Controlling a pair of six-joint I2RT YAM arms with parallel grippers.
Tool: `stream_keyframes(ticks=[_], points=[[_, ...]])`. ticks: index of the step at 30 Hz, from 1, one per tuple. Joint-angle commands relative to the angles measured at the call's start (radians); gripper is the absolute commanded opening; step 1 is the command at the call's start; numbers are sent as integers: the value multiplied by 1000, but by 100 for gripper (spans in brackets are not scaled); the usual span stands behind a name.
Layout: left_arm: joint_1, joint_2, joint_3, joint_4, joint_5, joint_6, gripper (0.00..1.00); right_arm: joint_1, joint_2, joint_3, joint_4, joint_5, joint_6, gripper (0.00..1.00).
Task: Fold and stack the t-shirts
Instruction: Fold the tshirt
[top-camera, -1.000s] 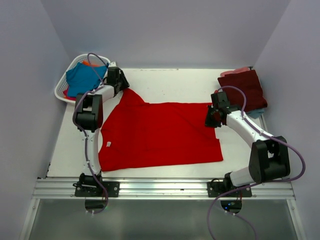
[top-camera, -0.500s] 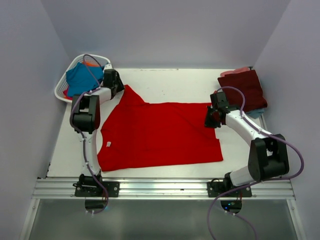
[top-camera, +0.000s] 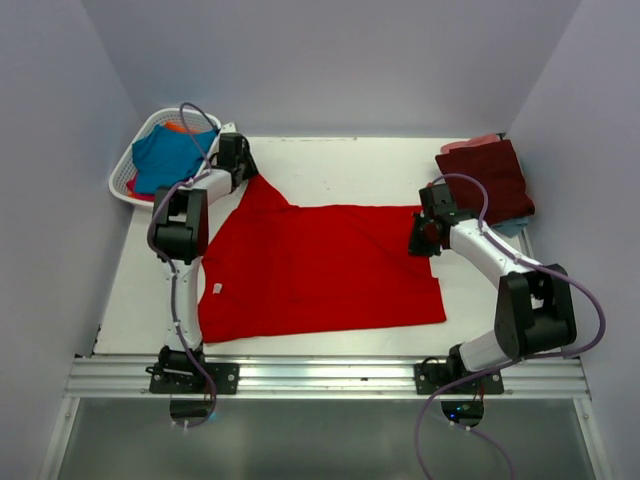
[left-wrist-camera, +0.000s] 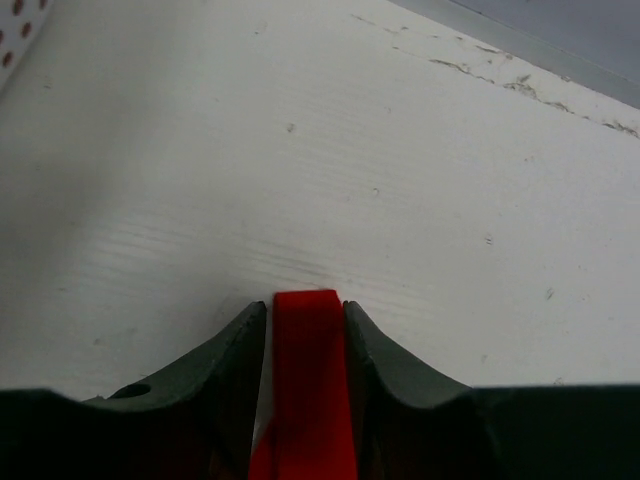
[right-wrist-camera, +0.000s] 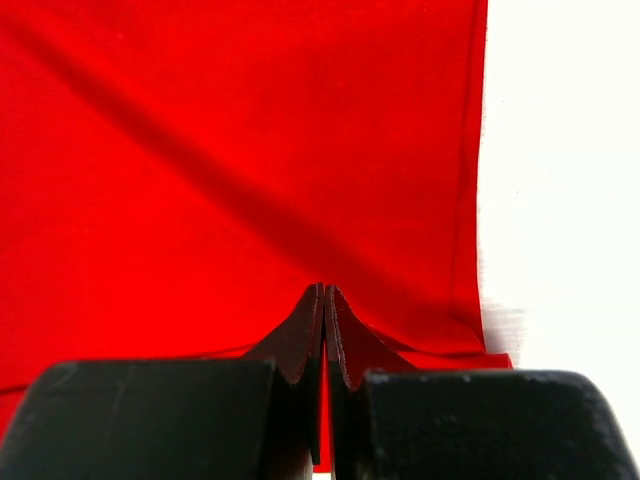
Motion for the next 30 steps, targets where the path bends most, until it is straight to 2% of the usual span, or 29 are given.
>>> stream_keyframes(ticks=[1,5,12,15,16,18,24,30], points=[[-36,44,80,-58,-2,33,40,5,3,14,19,-19,-14,0],[-41,93,147,-124,-31,37,39,5,-3,16,16,-19,-17,0],[-41,89,124,-151,-83,42,34,5,3,16,19,-22,-17,0],[-41,95,123,-155,-86,41,22,5,5,16,18,-20,-17,0],[-41,96,124,-155,-82,41,11,5,3,14,18,-20,-17,0],[-41,104,129,-162,-79,42,0,5,0,14,15,-19,-17,0],[-41,84,114,-133,-63,53,0,5,-2,13,16,-17,-17,0],[-41,-20,100,-116,-82,57,0,5,-5,14,24,-17,-12,0]])
